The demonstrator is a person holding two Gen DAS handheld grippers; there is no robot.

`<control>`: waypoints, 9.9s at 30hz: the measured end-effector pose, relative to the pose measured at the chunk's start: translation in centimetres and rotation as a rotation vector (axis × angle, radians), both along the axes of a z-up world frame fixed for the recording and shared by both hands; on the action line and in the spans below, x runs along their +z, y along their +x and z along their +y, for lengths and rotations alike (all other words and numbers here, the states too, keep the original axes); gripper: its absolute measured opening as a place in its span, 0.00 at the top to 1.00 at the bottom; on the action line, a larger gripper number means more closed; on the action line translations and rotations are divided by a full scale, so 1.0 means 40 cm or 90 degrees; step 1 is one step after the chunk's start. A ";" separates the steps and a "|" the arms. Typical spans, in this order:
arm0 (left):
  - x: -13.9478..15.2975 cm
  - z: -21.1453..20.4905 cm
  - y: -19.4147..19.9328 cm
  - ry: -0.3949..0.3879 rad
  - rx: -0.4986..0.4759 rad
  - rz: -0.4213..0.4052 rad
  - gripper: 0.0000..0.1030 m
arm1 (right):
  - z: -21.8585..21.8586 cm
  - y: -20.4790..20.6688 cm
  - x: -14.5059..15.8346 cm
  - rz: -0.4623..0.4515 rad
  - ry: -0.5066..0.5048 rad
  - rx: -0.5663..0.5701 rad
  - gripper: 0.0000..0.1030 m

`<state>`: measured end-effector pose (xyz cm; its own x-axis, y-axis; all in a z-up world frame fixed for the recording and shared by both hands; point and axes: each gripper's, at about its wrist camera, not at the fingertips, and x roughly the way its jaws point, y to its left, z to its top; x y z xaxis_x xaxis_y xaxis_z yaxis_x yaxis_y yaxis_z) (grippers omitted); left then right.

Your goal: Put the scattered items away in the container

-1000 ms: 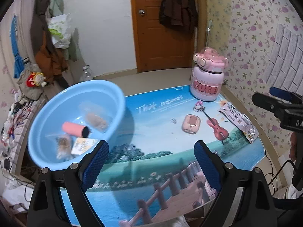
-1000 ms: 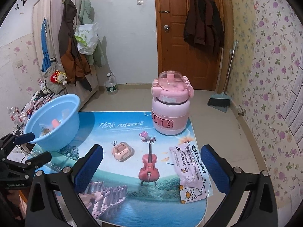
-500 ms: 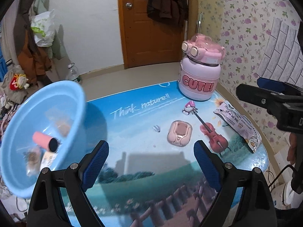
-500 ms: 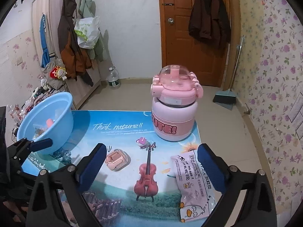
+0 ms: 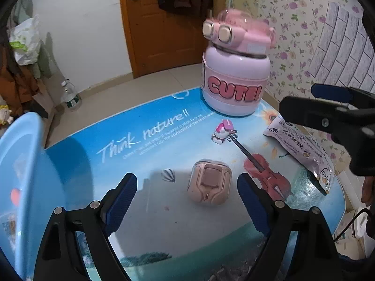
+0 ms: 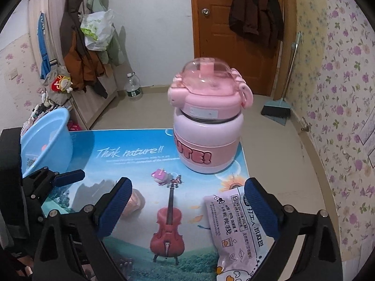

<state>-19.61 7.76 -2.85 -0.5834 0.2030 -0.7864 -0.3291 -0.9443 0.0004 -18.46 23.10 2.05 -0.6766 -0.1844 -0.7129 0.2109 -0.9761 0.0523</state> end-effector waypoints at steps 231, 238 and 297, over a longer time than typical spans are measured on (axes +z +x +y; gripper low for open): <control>0.333 -0.603 0.319 0.039 0.281 0.191 0.61 | -0.512 0.181 0.259 0.070 -0.041 0.315 0.76; 0.330 -0.630 0.308 0.036 0.289 0.190 0.61 | -0.595 0.165 0.247 0.058 -0.045 0.343 0.76; 0.177 -0.678 0.219 0.013 0.288 0.136 0.12 | -0.697 0.098 0.072 -0.038 -0.012 0.343 0.76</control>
<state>-10.86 -19.38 4.24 -0.7639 -0.0929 -0.6386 0.1186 -0.9929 0.0026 -14.53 -4.78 4.94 -0.4413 -0.5075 -0.7400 0.6779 -0.7289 0.0957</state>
